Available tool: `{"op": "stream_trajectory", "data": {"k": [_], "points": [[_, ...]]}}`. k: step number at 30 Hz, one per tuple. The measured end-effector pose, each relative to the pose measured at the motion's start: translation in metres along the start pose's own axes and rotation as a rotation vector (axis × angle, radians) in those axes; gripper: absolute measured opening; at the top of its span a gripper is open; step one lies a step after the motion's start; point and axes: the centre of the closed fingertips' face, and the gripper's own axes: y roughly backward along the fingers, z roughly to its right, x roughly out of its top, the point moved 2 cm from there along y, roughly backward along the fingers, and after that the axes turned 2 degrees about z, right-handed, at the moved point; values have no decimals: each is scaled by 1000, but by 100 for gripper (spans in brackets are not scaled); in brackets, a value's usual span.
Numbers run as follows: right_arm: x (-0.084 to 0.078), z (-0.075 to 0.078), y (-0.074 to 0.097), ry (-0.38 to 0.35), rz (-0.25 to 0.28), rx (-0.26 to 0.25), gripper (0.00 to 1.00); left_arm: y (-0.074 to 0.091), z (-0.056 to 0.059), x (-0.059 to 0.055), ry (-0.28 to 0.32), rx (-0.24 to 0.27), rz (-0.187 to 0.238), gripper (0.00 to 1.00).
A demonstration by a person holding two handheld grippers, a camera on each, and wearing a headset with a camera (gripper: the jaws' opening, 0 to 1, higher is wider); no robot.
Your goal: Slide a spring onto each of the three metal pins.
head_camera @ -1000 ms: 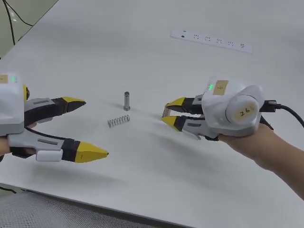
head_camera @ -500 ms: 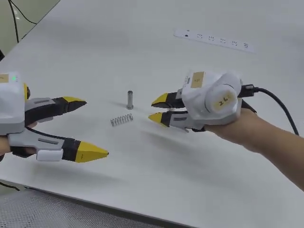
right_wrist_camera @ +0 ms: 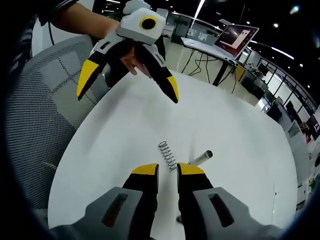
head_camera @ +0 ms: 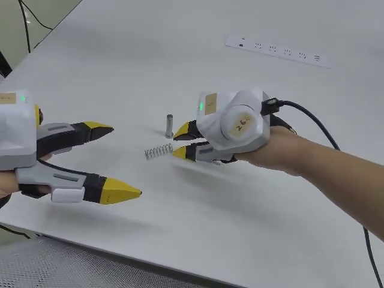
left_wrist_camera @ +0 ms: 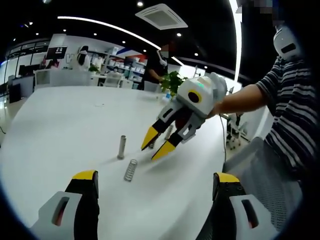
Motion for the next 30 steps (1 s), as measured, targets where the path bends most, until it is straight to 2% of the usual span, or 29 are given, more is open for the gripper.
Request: {"op": "stream_trajectory", "data": {"k": [5,8,16,22,26,28,30], "points": [[0,0,-14,-21,0,-7,13,1,0,-1,1,2,0,91],[-1,-1,-19,-4,-14,-5,13,1,0,-2,4,2,0,91],[0,1,-32,-29,-12,-7,15,4,0,-5,6,3,-3,91],[-6,1,-34,-78,-19,-2,14,6,-2,-5,8,8,0,91],[-17,-1,-33,-89,-47,0,12,6,-2,-5,7,8,-1,91],[-16,0,-32,-127,-28,-8,12,6,-2,-5,5,9,0,91],[-17,-2,-31,-124,-29,-9,9,6,-2,-5,8,8,0,91]]}}
